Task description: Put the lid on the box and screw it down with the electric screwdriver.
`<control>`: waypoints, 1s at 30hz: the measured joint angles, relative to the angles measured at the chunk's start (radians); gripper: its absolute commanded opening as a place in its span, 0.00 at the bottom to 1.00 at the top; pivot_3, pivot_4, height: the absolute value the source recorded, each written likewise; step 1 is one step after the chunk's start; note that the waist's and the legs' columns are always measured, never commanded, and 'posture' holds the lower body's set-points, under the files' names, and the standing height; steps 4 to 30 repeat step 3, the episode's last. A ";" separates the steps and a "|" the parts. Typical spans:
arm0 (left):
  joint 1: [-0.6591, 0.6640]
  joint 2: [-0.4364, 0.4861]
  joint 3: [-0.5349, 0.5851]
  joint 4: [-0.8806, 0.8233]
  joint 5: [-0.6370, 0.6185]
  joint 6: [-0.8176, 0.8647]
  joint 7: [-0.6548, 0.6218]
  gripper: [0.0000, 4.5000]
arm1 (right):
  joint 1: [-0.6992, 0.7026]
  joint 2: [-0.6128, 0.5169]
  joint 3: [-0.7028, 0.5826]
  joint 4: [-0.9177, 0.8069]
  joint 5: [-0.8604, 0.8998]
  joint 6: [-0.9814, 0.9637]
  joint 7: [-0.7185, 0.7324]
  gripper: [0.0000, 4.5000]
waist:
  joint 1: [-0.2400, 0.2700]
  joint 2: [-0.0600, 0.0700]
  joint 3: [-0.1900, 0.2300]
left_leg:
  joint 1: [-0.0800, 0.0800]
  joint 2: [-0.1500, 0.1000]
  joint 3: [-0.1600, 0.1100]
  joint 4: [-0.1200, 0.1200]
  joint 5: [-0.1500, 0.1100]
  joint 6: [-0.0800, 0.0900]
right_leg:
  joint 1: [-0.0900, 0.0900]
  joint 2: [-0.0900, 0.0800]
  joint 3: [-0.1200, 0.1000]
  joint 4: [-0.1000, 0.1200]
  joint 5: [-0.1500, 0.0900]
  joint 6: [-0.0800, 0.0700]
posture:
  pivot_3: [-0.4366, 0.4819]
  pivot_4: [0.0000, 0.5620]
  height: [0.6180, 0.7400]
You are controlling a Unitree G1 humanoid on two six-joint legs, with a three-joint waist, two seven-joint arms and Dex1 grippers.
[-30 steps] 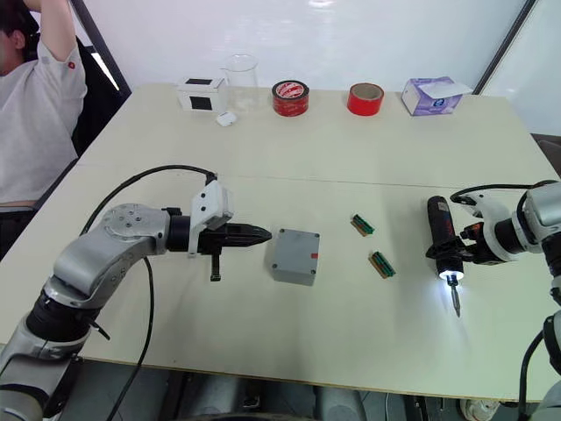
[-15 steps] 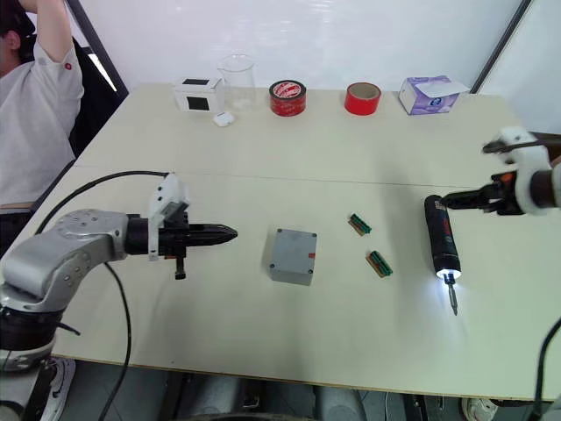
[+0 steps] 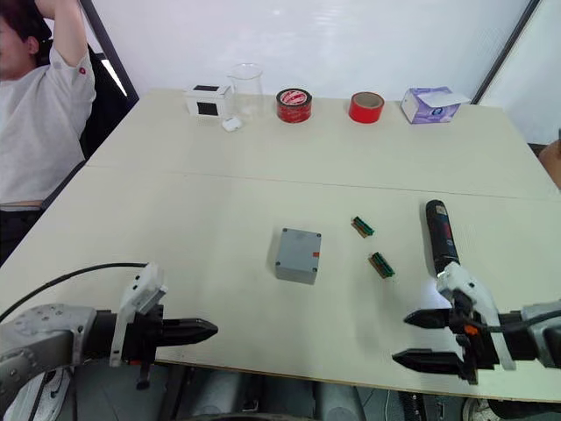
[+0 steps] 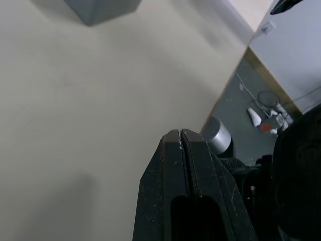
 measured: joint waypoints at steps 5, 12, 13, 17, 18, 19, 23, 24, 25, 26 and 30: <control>0.003 0.004 -0.013 -0.002 0.006 -0.028 -0.001 0.00 | 0.003 -0.001 0.002 0.018 -0.014 -0.034 -0.001 1.00 | -0.001 0.000 0.000 | 0.001 0.000 0.000 -0.001 0.000 0.000 | 0.001 0.000 0.000 0.000 -0.001 -0.001 | 0.48 0.27 1.00; 0.003 0.004 -0.013 -0.002 0.006 -0.028 -0.001 0.00 | 0.003 -0.001 0.002 0.018 -0.014 -0.034 -0.001 1.00 | -0.001 0.000 0.000 | 0.001 0.000 0.000 -0.001 0.000 0.000 | 0.001 0.000 0.000 0.000 -0.001 -0.001 | 0.48 0.27 1.00; 0.003 0.004 -0.013 -0.002 0.006 -0.028 -0.001 0.00 | 0.003 -0.001 0.002 0.018 -0.014 -0.034 -0.001 1.00 | -0.001 0.000 0.000 | 0.001 0.000 0.000 -0.001 0.000 0.000 | 0.001 0.000 0.000 0.000 -0.001 -0.001 | 0.48 0.27 1.00; 0.003 0.004 -0.013 -0.002 0.006 -0.028 -0.001 0.00 | 0.003 -0.001 0.002 0.018 -0.014 -0.034 -0.001 1.00 | -0.001 0.000 0.000 | 0.001 0.000 0.000 -0.001 0.000 0.000 | 0.001 0.000 0.000 0.000 -0.001 -0.001 | 0.48 0.27 1.00; 0.003 0.004 -0.013 -0.002 0.006 -0.028 -0.001 0.00 | 0.003 -0.001 0.002 0.018 -0.014 -0.034 -0.001 1.00 | -0.001 0.000 0.000 | 0.001 0.000 0.000 -0.001 0.000 0.000 | 0.001 0.000 0.000 0.000 -0.001 -0.001 | 0.48 0.27 1.00; 0.003 0.004 -0.013 -0.002 0.006 -0.028 -0.001 0.00 | 0.003 -0.001 0.002 0.018 -0.014 -0.034 -0.001 1.00 | -0.001 0.000 0.000 | 0.001 0.000 0.000 -0.001 0.000 0.000 | 0.001 0.000 0.000 0.000 -0.001 -0.001 | 0.48 0.27 1.00; 0.003 0.004 -0.013 -0.002 0.006 -0.028 -0.001 0.00 | 0.003 -0.001 0.002 0.018 -0.014 -0.034 -0.001 1.00 | -0.001 0.000 0.000 | 0.001 0.000 0.000 -0.001 0.000 0.000 | 0.001 0.000 0.000 0.000 -0.001 -0.001 | 0.48 0.27 1.00; 0.003 0.004 -0.013 -0.002 0.006 -0.028 -0.001 0.00 | 0.003 -0.001 0.002 0.018 -0.014 -0.034 -0.001 1.00 | -0.001 0.000 0.000 | 0.001 0.000 0.000 -0.001 0.000 0.000 | 0.001 0.000 0.000 0.000 -0.001 -0.001 | 0.48 0.27 1.00; 0.003 0.004 -0.013 -0.002 0.006 -0.028 -0.001 0.00 | 0.003 -0.001 0.002 0.018 -0.014 -0.034 -0.001 1.00 | -0.001 0.000 0.000 | 0.001 0.000 0.000 -0.001 0.000 0.000 | 0.001 0.000 0.000 0.000 -0.001 -0.001 | 0.48 0.27 1.00; 0.003 0.004 -0.013 -0.002 0.006 -0.028 -0.001 0.00 | 0.003 -0.001 0.002 0.018 -0.014 -0.034 -0.001 1.00 | -0.001 0.000 0.000 | 0.001 0.000 0.000 -0.001 0.000 0.000 | 0.001 0.000 0.000 0.000 -0.001 -0.001 | 0.48 0.27 1.00; 0.003 0.004 -0.013 -0.002 0.006 -0.028 -0.001 0.00 | 0.003 -0.001 0.002 0.018 -0.014 -0.034 -0.001 1.00 | -0.001 0.000 0.000 | 0.001 0.000 0.000 -0.001 0.000 0.000 | 0.001 0.000 0.000 0.000 -0.001 -0.001 | 0.48 0.27 1.00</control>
